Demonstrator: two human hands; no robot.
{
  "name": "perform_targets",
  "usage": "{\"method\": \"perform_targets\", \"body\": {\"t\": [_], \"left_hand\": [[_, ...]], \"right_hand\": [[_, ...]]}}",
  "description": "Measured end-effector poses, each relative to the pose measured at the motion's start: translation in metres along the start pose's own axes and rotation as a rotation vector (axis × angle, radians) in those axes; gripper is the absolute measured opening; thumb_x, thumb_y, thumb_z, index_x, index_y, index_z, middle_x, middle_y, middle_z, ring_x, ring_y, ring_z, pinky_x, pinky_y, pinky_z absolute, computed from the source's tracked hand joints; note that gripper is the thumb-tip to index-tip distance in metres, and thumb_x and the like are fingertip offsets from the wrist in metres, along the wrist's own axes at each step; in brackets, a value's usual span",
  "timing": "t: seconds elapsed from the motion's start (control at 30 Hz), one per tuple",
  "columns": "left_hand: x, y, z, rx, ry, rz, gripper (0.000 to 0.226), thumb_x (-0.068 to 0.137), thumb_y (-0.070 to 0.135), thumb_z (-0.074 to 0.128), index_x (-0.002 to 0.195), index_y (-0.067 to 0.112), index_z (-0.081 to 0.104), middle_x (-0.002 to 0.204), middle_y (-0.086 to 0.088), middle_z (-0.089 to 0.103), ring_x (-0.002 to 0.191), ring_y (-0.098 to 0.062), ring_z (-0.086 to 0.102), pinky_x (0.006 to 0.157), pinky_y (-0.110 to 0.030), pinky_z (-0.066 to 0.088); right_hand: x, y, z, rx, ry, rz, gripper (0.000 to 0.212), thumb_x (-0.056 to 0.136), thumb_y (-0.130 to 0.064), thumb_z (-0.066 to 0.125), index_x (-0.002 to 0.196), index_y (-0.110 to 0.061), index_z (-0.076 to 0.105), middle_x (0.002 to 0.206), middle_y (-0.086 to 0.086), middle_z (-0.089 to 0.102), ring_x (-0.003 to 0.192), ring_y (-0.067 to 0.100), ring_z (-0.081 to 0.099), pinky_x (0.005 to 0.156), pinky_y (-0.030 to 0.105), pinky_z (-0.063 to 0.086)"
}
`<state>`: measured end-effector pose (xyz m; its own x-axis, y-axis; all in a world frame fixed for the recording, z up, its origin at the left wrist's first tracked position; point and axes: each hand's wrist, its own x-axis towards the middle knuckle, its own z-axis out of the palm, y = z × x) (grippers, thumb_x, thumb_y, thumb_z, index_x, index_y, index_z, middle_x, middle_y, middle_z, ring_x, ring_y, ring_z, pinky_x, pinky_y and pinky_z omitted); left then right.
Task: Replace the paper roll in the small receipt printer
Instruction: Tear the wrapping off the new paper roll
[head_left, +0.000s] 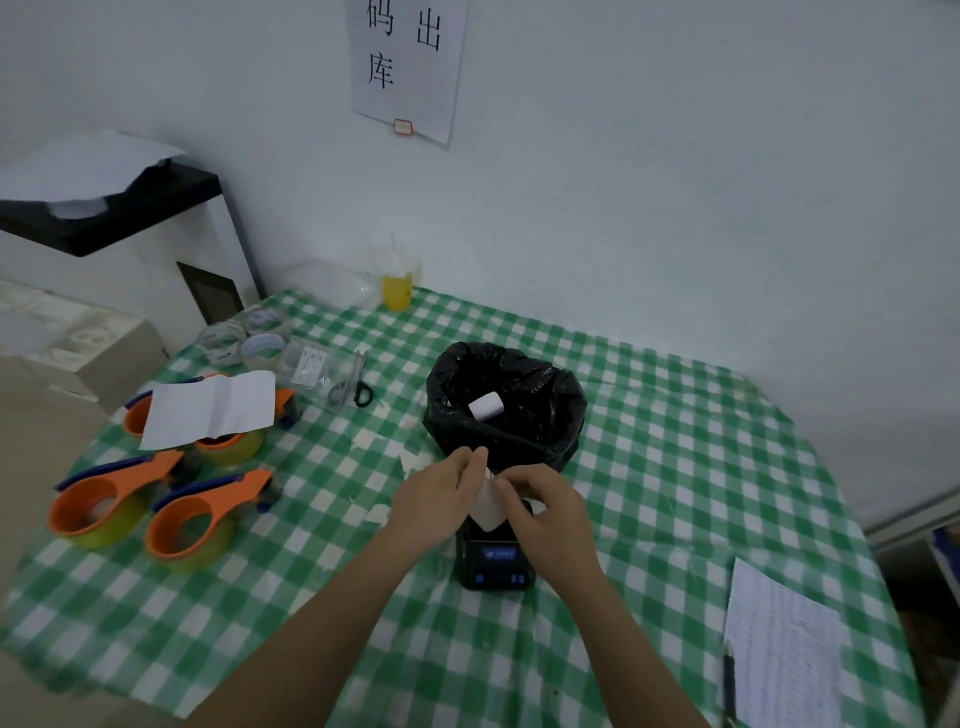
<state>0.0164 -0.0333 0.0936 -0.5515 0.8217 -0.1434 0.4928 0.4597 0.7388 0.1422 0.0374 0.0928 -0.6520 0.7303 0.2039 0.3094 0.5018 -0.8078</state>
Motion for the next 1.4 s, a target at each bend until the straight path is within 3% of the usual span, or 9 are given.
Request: {"method": "perform_targets", "body": {"t": [0.1,0.2,0.33,0.53,0.7,0.87,1.07,1.27,1.4], "left_hand": [[0.0018,-0.0013,0.0004,0.013,-0.002,0.008,0.044,0.096,0.048,0.025,0.083,0.012,0.048,0.067,-0.009,0.056,0.065,-0.025,0.057,0.063,-0.038,0.043],[0.0032,-0.0026,0.0011,0.029,-0.002,0.018,0.041,0.096,0.048,0.027,0.078,0.016,0.046,0.059,-0.002,0.047,0.057,-0.020,0.050,0.057,-0.035,0.038],[0.0045,-0.0037,-0.0004,0.025,0.003,0.011,0.041,0.096,0.046,0.029,0.078,0.014,0.047,0.061,-0.003,0.048,0.058,-0.020,0.050,0.058,-0.035,0.039],[0.0051,-0.0049,-0.0008,0.033,0.012,0.014,0.041,0.096,0.045,0.029,0.080,0.012,0.047,0.064,-0.007,0.051,0.060,-0.023,0.052,0.060,-0.036,0.041],[0.0070,-0.0047,-0.0008,0.041,0.027,0.037,0.037,0.096,0.044,0.029,0.075,0.016,0.041,0.059,-0.004,0.045,0.057,-0.023,0.049,0.056,-0.036,0.038],[0.0068,-0.0037,-0.0010,0.031,0.030,0.062,0.037,0.097,0.042,0.029,0.075,0.015,0.040,0.056,-0.001,0.042,0.055,-0.021,0.046,0.056,-0.036,0.036],[0.0061,-0.0019,-0.0006,0.033,0.047,0.054,0.040,0.097,0.042,0.030,0.086,0.009,0.049,0.066,-0.016,0.053,0.066,-0.030,0.057,0.058,-0.039,0.041],[0.0056,-0.0015,-0.0003,0.038,0.043,0.058,0.038,0.097,0.041,0.030,0.087,0.010,0.049,0.060,-0.004,0.048,0.056,-0.020,0.048,0.053,-0.033,0.036],[0.0058,-0.0030,-0.0003,0.030,0.039,0.066,0.037,0.097,0.041,0.029,0.082,0.011,0.045,0.057,-0.002,0.044,0.053,-0.018,0.044,0.051,-0.032,0.032]], "right_hand": [[-0.0002,0.0005,0.0025,-0.076,-0.007,-0.030,0.005,0.086,-0.024,0.062,0.084,-0.022,0.066,0.084,-0.006,0.065,0.078,0.008,0.060,0.067,0.023,0.052],[0.0018,0.0016,0.0029,0.026,0.018,0.087,0.007,0.088,-0.021,0.061,0.085,-0.019,0.067,0.084,-0.005,0.068,0.080,0.005,0.061,0.068,0.017,0.051],[0.0019,0.0020,0.0021,0.136,-0.013,0.156,0.011,0.090,-0.022,0.058,0.086,-0.018,0.067,0.085,-0.004,0.067,0.081,0.004,0.060,0.068,0.014,0.049],[0.0018,0.0028,0.0042,0.033,-0.039,0.043,0.004,0.086,-0.022,0.063,0.084,-0.019,0.065,0.085,-0.006,0.063,0.083,0.008,0.058,0.071,0.018,0.050],[0.0042,0.0012,0.0029,0.240,-0.032,0.206,0.010,0.088,-0.019,0.061,0.080,-0.016,0.067,0.084,0.000,0.066,0.075,0.006,0.060,0.069,0.022,0.051],[0.0046,-0.0027,-0.0004,0.360,-0.021,0.256,0.014,0.089,-0.014,0.060,0.076,-0.015,0.066,0.075,-0.003,0.064,0.065,0.001,0.056,0.061,0.019,0.048],[0.0032,-0.0040,-0.0033,0.448,0.010,0.288,0.018,0.089,-0.010,0.060,0.073,-0.016,0.066,0.073,-0.004,0.064,0.063,-0.002,0.056,0.061,0.015,0.050],[0.0029,0.0006,-0.0030,0.552,0.046,0.374,0.013,0.087,-0.008,0.061,0.076,-0.007,0.067,0.077,0.005,0.067,0.075,0.014,0.060,0.075,0.034,0.053],[0.0030,0.0017,-0.0024,0.583,0.064,0.418,0.013,0.086,-0.007,0.062,0.074,-0.009,0.068,0.077,0.003,0.068,0.077,0.014,0.062,0.080,0.037,0.054]]}}
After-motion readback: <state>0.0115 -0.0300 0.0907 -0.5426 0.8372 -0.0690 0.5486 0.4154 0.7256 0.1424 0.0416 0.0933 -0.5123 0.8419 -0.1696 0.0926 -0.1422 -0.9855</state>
